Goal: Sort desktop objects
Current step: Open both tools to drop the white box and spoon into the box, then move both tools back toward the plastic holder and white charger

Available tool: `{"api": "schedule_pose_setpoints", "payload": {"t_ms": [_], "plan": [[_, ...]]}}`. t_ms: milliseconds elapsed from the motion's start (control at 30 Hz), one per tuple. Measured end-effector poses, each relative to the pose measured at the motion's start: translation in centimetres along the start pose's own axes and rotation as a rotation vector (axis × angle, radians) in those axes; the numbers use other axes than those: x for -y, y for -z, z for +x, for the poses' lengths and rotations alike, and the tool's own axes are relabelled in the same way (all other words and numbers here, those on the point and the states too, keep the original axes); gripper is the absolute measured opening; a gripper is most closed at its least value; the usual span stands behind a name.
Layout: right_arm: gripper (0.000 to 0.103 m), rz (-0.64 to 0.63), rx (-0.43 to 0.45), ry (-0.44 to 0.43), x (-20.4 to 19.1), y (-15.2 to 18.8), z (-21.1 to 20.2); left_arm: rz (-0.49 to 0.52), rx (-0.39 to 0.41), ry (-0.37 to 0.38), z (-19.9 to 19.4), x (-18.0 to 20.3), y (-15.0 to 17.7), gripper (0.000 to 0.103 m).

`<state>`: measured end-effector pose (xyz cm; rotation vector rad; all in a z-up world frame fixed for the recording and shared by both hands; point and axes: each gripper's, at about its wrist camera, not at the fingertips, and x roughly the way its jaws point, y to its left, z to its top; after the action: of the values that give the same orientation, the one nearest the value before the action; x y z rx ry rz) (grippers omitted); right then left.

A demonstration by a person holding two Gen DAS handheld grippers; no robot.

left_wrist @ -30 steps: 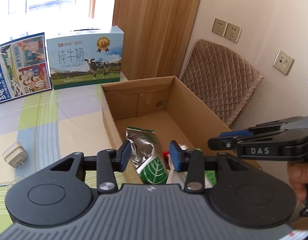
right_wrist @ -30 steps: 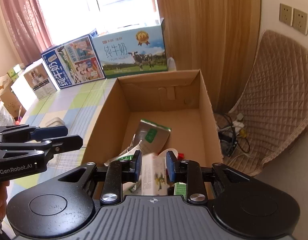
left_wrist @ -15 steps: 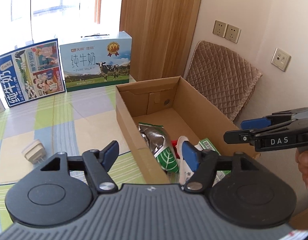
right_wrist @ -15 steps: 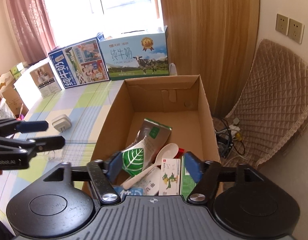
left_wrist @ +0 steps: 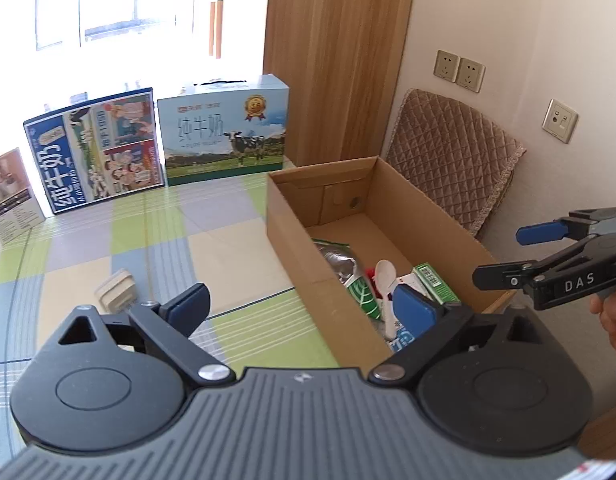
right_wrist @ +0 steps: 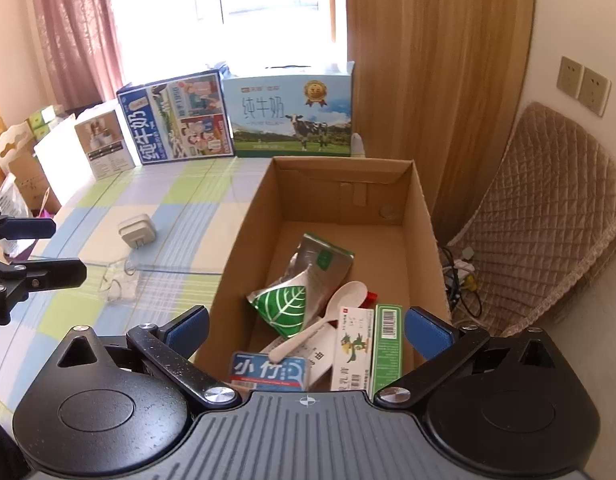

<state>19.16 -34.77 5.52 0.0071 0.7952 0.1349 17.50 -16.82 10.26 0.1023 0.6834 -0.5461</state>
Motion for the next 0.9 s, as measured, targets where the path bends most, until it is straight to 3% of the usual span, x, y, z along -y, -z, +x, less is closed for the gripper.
{"api": "schedule_pose_setpoints", "payload": {"t_ms": [233,467,700,900], "plan": [[0.101,-0.032,0.012,-0.012,-1.7,-0.2,-1.2,-0.009,0.002,-0.040,-2.4,-1.9,0.9,0.101],[0.101,-0.069,0.033,-0.039,-3.7,-0.6,-2.4,-0.003,0.009,-0.131,-5.8,-5.9,1.2,0.101],[0.101,-0.101,0.034,-0.076,-6.2,-0.9,-1.8,-0.029,0.010,-0.230,-9.3,-10.9,1.7,0.101],[0.101,-0.138,0.026,-0.108,-8.8,-0.7,-1.2,-0.053,-0.002,-0.260,-10.7,-13.2,3.4,0.101]]}}
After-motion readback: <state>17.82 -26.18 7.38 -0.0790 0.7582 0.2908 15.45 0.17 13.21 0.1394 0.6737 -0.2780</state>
